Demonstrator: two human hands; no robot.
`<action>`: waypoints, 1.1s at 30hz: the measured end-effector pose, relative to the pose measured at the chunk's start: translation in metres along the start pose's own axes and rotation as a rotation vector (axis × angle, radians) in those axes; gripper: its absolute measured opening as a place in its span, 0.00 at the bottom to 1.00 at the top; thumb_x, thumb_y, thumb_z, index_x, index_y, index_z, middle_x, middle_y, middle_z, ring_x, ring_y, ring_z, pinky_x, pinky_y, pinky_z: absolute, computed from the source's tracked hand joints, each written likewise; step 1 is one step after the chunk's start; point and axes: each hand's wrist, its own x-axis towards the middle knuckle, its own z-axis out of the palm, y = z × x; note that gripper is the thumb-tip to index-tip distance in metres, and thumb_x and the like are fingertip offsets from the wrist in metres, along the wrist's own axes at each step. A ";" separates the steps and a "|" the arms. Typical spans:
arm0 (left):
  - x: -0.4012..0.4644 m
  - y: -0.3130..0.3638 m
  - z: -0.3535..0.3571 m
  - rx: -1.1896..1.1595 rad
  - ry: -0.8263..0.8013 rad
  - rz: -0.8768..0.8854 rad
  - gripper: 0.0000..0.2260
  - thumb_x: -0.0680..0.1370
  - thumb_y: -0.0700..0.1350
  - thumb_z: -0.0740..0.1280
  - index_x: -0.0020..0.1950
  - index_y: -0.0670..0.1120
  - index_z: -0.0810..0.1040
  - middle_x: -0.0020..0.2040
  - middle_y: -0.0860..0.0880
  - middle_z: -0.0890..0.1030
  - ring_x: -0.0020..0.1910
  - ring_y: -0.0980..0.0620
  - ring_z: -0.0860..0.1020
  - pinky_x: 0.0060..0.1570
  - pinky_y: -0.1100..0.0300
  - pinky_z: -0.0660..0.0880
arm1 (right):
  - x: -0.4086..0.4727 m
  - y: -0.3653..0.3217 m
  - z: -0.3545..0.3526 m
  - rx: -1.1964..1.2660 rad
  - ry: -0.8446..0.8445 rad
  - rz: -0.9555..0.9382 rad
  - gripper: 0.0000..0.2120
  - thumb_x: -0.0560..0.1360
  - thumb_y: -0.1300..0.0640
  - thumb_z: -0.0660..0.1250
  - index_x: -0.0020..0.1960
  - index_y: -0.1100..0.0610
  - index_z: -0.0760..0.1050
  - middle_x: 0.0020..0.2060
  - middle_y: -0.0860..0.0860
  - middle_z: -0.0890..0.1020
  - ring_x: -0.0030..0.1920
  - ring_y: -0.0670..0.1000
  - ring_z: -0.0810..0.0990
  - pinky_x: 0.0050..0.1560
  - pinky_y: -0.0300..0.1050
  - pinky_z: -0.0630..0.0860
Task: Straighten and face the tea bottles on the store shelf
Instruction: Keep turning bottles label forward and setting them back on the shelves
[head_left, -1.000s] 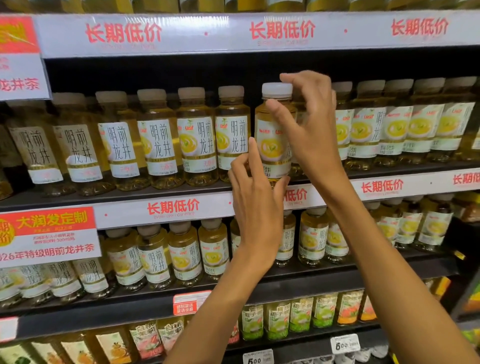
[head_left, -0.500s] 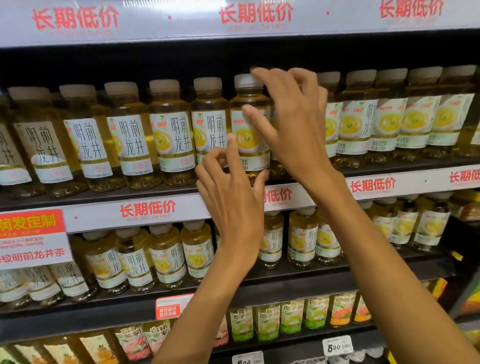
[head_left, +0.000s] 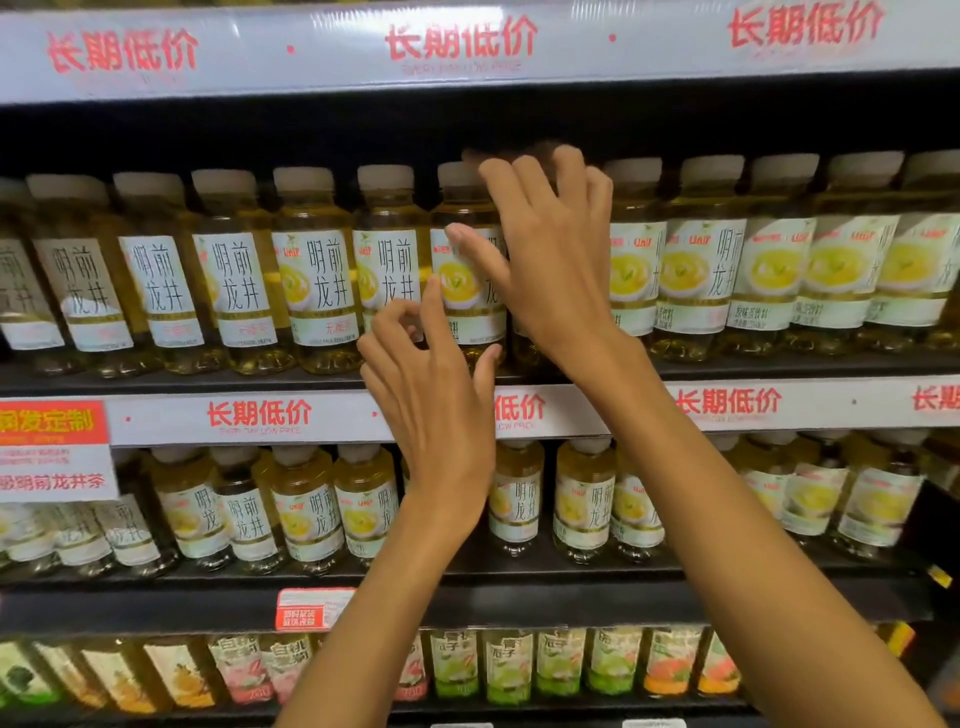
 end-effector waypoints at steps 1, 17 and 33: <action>0.000 0.000 0.000 0.001 0.002 0.000 0.29 0.72 0.48 0.73 0.71 0.44 0.68 0.61 0.40 0.71 0.57 0.42 0.68 0.53 0.53 0.67 | 0.000 0.001 0.000 0.008 0.000 -0.002 0.23 0.79 0.43 0.56 0.65 0.58 0.72 0.58 0.55 0.78 0.62 0.59 0.72 0.60 0.51 0.63; 0.000 -0.008 -0.010 -0.148 0.007 0.046 0.26 0.73 0.45 0.72 0.70 0.45 0.69 0.61 0.42 0.72 0.60 0.48 0.66 0.56 0.60 0.63 | 0.002 0.011 -0.008 0.111 0.084 0.125 0.13 0.81 0.55 0.58 0.57 0.62 0.76 0.51 0.59 0.79 0.54 0.59 0.74 0.53 0.51 0.66; -0.013 0.009 -0.030 -0.642 -0.218 0.053 0.31 0.74 0.53 0.70 0.73 0.45 0.63 0.69 0.48 0.69 0.69 0.53 0.66 0.67 0.61 0.65 | -0.028 -0.002 -0.056 0.931 0.122 0.302 0.13 0.79 0.61 0.64 0.63 0.60 0.70 0.55 0.43 0.73 0.55 0.37 0.74 0.51 0.33 0.74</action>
